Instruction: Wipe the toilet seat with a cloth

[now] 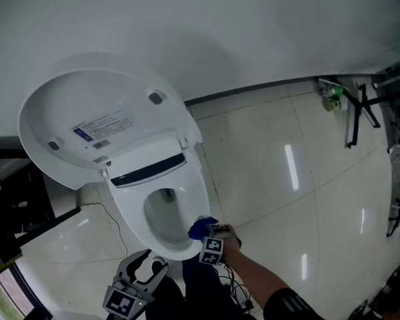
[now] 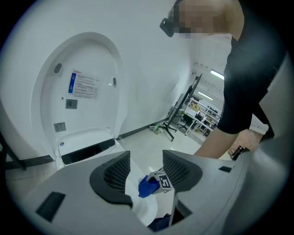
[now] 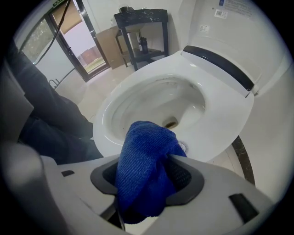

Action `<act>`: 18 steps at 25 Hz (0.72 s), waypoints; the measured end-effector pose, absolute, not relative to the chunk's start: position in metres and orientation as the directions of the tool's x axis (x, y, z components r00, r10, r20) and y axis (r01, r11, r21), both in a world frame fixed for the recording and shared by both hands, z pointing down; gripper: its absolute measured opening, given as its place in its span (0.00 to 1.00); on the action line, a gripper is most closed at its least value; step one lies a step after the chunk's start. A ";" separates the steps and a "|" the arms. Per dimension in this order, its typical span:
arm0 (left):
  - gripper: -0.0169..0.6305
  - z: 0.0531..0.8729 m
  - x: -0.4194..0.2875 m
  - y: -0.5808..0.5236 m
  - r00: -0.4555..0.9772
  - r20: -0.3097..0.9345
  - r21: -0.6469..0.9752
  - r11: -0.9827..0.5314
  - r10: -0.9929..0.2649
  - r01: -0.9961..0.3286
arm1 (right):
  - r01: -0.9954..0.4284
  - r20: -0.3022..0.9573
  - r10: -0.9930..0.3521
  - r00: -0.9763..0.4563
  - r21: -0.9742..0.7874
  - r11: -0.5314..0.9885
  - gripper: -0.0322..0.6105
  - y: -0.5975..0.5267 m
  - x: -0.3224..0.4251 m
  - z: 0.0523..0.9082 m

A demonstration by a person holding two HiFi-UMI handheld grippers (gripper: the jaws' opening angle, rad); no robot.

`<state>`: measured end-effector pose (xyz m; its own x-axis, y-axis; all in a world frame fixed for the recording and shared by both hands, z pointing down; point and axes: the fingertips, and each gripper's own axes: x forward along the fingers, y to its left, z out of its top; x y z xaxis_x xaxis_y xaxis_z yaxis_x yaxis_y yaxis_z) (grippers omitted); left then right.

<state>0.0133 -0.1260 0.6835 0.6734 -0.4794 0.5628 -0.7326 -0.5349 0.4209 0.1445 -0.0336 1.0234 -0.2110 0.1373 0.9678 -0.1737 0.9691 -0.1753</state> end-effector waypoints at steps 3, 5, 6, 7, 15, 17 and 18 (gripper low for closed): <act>0.38 0.677 0.013 -0.123 0.680 0.551 0.414 -0.549 -0.484 -0.726 | -0.251 0.953 0.154 -0.260 -0.221 0.942 0.44 -0.038 0.144 1.022; 0.38 0.670 0.012 -0.121 0.687 0.540 0.406 -0.565 -0.486 -0.718 | -0.348 0.936 0.128 -0.327 -0.245 0.905 0.44 -0.054 0.144 1.011; 0.38 0.666 0.011 -0.119 0.690 0.536 0.403 -0.572 -0.486 -0.715 | -0.398 0.930 0.090 -0.355 -0.238 0.886 0.44 -0.068 0.145 1.002; 0.38 0.663 0.010 -0.117 0.692 0.534 0.401 -0.575 -0.486 -0.713 | -0.442 0.924 0.042 -0.379 -0.221 0.869 0.44 -0.085 0.147 0.989; 0.38 0.609 -0.004 -0.103 0.701 0.475 0.363 -0.607 -0.532 -0.707 | -0.638 0.777 -0.323 -0.540 -0.128 0.760 0.44 -0.192 0.144 0.813; 0.38 0.587 -0.007 -0.096 0.710 0.447 0.346 -0.627 -0.544 -0.698 | -0.643 0.725 -0.385 -0.572 -0.104 0.759 0.44 -0.198 0.136 0.756; 0.38 0.575 -0.009 -0.090 0.716 0.433 0.340 -0.636 -0.548 -0.693 | -0.646 0.699 -0.413 -0.584 -0.092 0.758 0.44 -0.196 0.132 0.730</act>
